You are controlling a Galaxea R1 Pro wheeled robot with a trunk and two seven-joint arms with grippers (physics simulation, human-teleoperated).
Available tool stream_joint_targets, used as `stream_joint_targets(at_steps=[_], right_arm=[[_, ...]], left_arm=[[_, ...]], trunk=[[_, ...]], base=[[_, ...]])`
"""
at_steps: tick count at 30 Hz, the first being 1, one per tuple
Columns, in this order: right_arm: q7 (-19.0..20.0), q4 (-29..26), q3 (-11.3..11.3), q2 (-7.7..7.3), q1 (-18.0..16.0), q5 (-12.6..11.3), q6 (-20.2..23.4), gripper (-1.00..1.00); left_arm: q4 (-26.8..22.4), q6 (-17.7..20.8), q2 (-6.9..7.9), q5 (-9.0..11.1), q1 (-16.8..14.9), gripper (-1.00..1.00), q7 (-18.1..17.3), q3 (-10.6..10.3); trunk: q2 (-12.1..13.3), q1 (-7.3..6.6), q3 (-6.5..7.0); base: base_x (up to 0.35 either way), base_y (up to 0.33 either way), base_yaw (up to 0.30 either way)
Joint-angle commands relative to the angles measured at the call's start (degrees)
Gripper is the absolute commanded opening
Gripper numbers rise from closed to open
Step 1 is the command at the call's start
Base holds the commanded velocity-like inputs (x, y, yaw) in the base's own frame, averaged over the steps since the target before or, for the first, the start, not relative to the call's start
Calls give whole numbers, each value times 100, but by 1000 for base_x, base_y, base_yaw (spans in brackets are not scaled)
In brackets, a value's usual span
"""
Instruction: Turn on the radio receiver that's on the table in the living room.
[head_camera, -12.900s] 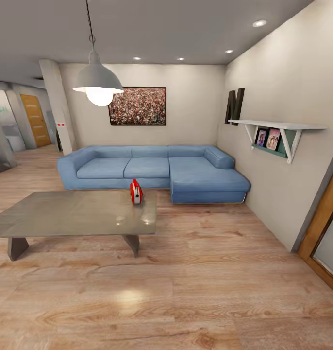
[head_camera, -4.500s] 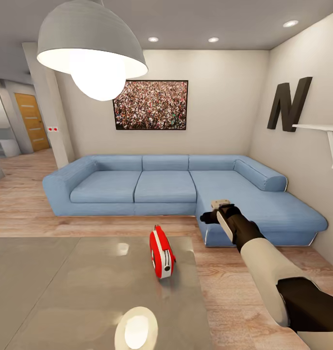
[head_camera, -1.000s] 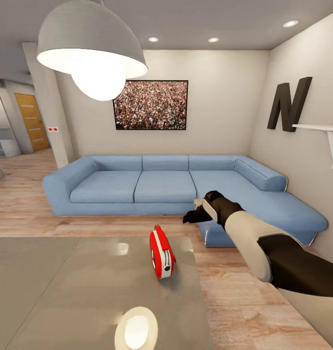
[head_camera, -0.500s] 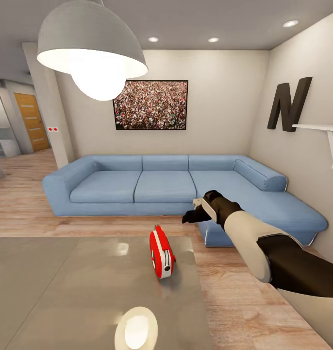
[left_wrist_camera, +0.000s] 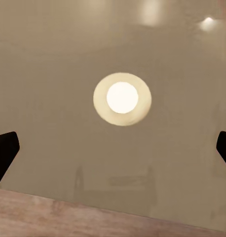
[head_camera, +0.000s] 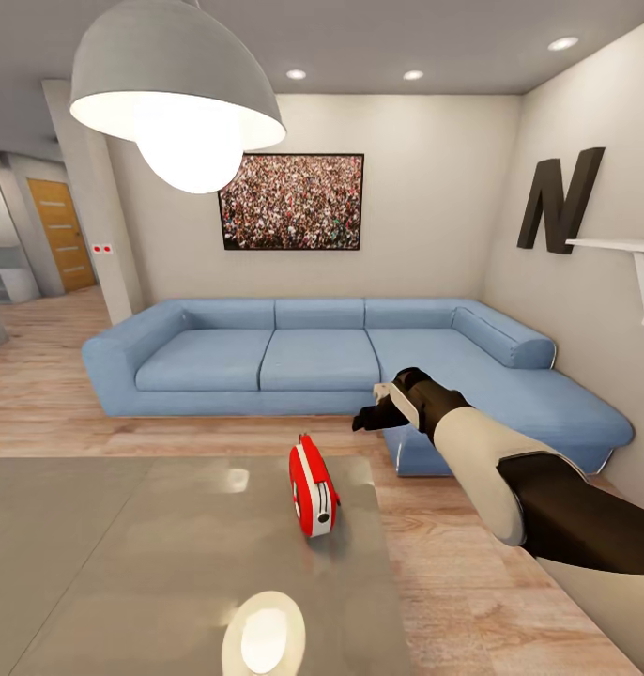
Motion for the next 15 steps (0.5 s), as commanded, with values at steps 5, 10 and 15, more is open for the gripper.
stream_joint_targets(at_steps=[5,10,15], right_arm=[[0,0,-1,0,0,-1,0,100],[0,0,-1,0,0,-3,-1,100],[0,0,-8,11,0,-3,-1,100]], left_arm=[[0,-1,-3,0,0,100,-3,-1],[-4,-7,8,0,0,100,1,-2],[-470,62,35,-37,0,100,-1,-22]], trunk=[[0,0,-24],[0,0,-43],[0,0,-46]], base=[[0,0,0],[15,0,0],[29,0,0]])
